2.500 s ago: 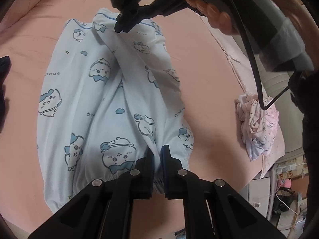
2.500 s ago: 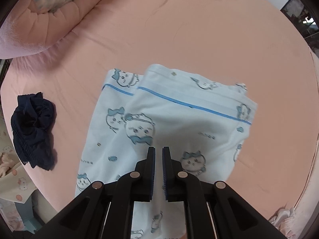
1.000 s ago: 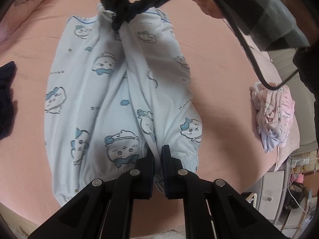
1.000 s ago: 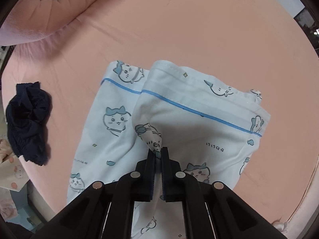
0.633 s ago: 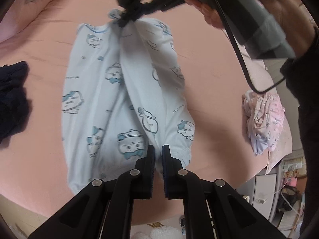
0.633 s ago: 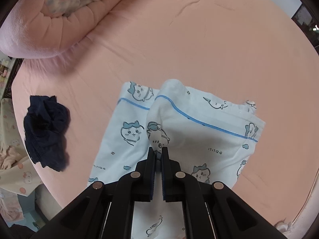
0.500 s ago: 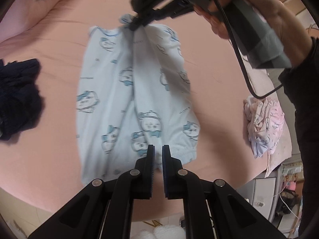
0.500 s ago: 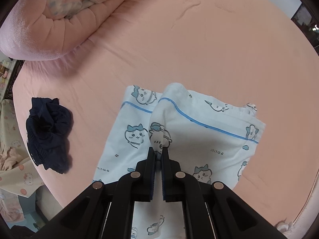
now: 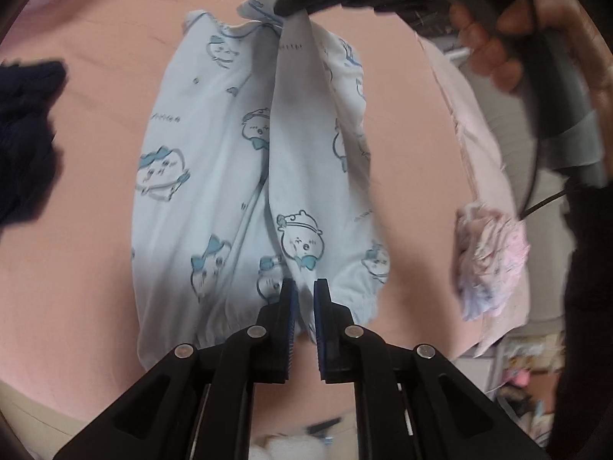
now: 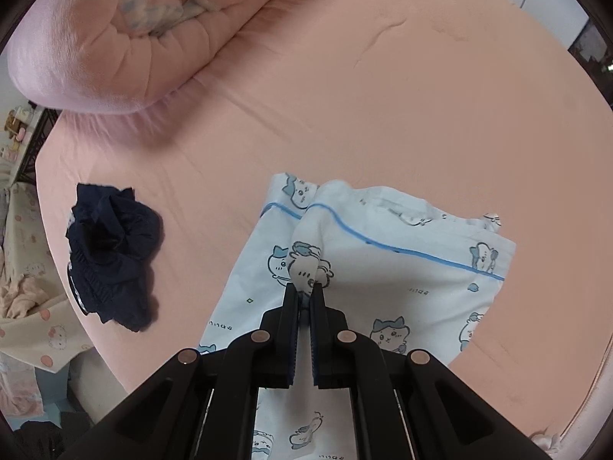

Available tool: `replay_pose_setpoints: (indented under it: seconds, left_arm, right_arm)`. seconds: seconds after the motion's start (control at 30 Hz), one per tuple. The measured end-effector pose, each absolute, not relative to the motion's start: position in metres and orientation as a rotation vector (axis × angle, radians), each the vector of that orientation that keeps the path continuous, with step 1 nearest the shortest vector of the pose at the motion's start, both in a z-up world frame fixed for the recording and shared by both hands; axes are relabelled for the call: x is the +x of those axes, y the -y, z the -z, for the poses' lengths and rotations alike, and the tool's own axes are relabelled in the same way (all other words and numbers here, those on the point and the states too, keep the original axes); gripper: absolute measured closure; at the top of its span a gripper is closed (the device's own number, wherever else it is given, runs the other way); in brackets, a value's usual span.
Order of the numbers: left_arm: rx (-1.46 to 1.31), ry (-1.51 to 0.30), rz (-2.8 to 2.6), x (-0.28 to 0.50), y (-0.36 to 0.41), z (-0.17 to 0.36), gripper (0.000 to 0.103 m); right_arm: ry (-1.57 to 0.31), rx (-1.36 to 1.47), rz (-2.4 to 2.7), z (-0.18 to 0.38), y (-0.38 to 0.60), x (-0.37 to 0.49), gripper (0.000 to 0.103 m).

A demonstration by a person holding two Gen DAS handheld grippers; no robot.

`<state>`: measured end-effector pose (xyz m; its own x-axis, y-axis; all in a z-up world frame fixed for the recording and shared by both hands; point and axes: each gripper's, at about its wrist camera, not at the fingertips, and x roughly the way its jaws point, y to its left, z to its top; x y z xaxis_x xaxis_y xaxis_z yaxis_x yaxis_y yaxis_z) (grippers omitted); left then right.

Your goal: Fold clothes

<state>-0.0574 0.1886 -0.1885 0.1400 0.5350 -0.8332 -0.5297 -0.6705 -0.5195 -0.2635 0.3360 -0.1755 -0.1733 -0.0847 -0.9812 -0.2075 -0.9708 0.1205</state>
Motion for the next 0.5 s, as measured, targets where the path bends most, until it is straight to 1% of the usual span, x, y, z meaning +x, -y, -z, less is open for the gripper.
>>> replay_pose_setpoints:
  seconds: [0.23,0.5]
  left_arm:
    - [-1.63,-0.065,-1.632,-0.055,-0.219,0.203,0.094]
    - [-1.676,-0.041,-1.621,-0.055,-0.227,0.212,0.093]
  right_arm:
    - [-0.351,-1.941,-2.345,0.154,-0.352,-0.245,0.101]
    - [-0.377,-1.916,-2.358,0.147,-0.365,-0.239,0.101]
